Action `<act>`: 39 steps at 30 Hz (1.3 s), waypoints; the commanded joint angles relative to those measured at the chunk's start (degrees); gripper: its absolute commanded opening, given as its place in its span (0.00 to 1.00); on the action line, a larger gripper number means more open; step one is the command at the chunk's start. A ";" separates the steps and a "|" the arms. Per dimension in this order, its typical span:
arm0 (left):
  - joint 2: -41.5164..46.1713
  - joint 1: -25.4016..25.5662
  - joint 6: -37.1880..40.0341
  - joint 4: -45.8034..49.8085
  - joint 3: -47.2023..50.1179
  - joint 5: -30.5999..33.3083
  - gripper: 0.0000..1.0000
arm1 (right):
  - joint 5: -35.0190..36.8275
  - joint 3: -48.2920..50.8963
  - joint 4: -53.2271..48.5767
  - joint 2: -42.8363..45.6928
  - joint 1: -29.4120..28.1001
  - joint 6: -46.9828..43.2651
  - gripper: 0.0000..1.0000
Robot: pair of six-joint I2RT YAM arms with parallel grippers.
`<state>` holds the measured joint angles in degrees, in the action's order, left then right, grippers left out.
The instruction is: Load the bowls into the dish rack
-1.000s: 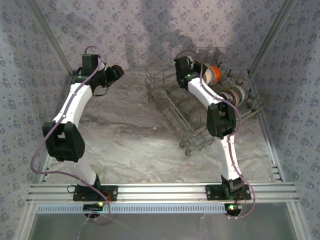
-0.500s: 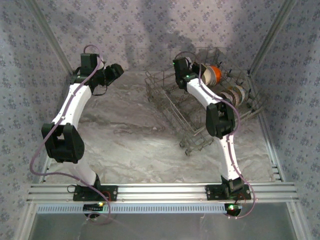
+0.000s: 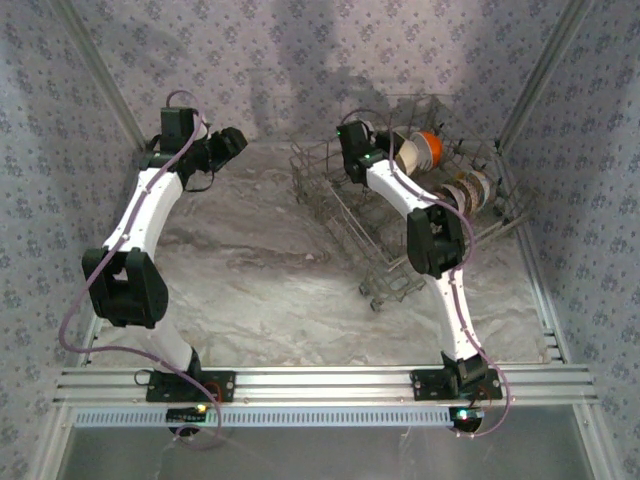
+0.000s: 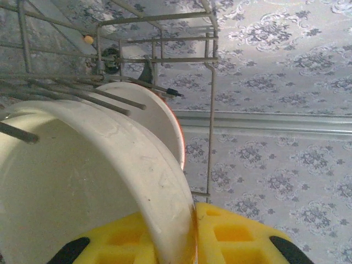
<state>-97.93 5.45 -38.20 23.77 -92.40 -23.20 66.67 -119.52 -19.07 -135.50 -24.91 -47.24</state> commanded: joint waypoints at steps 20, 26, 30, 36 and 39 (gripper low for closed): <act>1.51 0.06 -1.01 -0.87 0.19 -1.67 0.57 | -3.19 -5.13 -9.69 -3.10 1.36 10.50 0.35; 1.21 0.52 -1.09 -0.36 -0.15 -1.83 0.57 | -5.26 -7.45 -13.62 -2.91 1.53 13.86 0.48; 1.10 1.05 -1.17 0.35 -0.30 -1.85 0.57 | -6.87 -7.50 -14.73 -2.50 1.61 14.97 0.56; 0.82 2.41 -0.81 1.74 -1.14 -1.67 0.57 | -10.41 -8.05 -17.40 -1.93 1.53 17.29 0.67; 0.85 3.14 -0.65 2.49 -1.72 -1.17 0.57 | -11.81 -7.74 -18.46 -1.56 1.66 18.54 0.72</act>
<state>-97.93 7.97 -39.05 24.99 -92.40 -23.81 56.80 -125.84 -34.59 -137.51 -23.68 -31.03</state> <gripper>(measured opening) 0.569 0.716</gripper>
